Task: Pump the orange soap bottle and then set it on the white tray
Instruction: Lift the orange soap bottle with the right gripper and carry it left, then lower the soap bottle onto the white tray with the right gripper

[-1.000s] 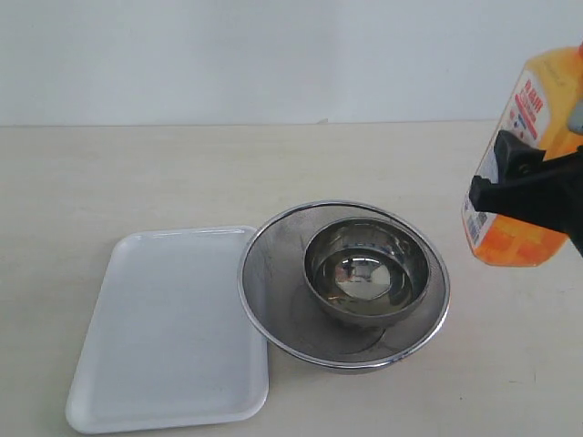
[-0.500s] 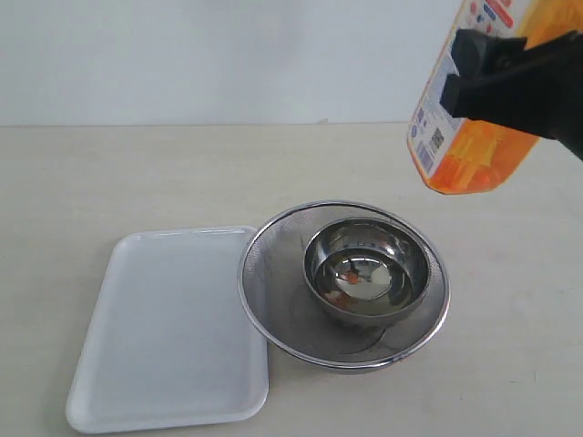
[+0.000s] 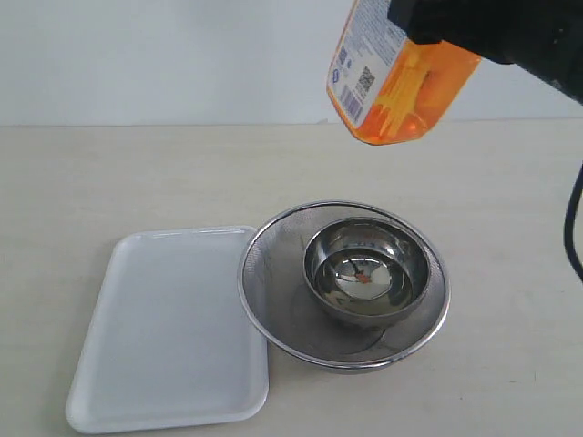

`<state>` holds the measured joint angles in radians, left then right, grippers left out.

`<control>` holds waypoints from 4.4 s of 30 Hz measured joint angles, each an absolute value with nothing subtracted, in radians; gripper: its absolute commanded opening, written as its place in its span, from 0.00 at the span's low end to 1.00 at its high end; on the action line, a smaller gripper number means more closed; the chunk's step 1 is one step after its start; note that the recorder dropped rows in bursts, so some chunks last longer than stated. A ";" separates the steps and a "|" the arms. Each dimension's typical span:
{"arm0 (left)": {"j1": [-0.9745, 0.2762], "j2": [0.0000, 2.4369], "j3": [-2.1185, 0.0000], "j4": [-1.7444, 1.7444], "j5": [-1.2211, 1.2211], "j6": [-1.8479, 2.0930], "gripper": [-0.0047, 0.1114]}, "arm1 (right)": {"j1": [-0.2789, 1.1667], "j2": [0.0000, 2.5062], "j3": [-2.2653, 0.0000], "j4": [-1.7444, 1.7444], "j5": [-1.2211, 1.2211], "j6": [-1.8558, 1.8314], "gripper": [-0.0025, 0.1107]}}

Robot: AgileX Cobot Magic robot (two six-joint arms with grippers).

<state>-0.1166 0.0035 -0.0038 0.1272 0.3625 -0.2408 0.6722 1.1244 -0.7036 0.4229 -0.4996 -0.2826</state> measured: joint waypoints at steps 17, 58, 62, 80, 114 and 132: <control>-0.117 0.004 -0.004 0.127 0.363 -0.241 0.08 | 0.939 1.438 -0.898 0.417 -0.570 -0.331 0.04; -0.117 0.004 -0.004 0.127 0.363 -0.241 0.08 | 1.162 2.044 -1.069 0.690 -0.806 -0.527 0.02; -0.117 0.004 -0.004 0.127 0.363 -0.241 0.08 | 1.162 2.044 -1.070 0.690 -0.806 -0.495 0.02; -0.117 0.004 -0.004 0.127 0.363 -0.241 0.08 | 1.162 2.044 -1.056 0.708 -0.819 -0.406 0.27; -0.117 0.004 -0.004 0.127 0.363 -0.241 0.08 | 1.163 2.040 -1.056 0.812 -0.819 -0.403 0.89; -0.117 0.004 -0.004 0.127 0.363 -0.241 0.08 | 1.163 2.034 -1.056 0.772 -0.708 -0.392 0.89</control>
<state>-0.1166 0.0035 -0.0038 0.1272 0.3625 -0.2408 1.1633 2.0340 -1.0561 0.7723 -0.7079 -0.3916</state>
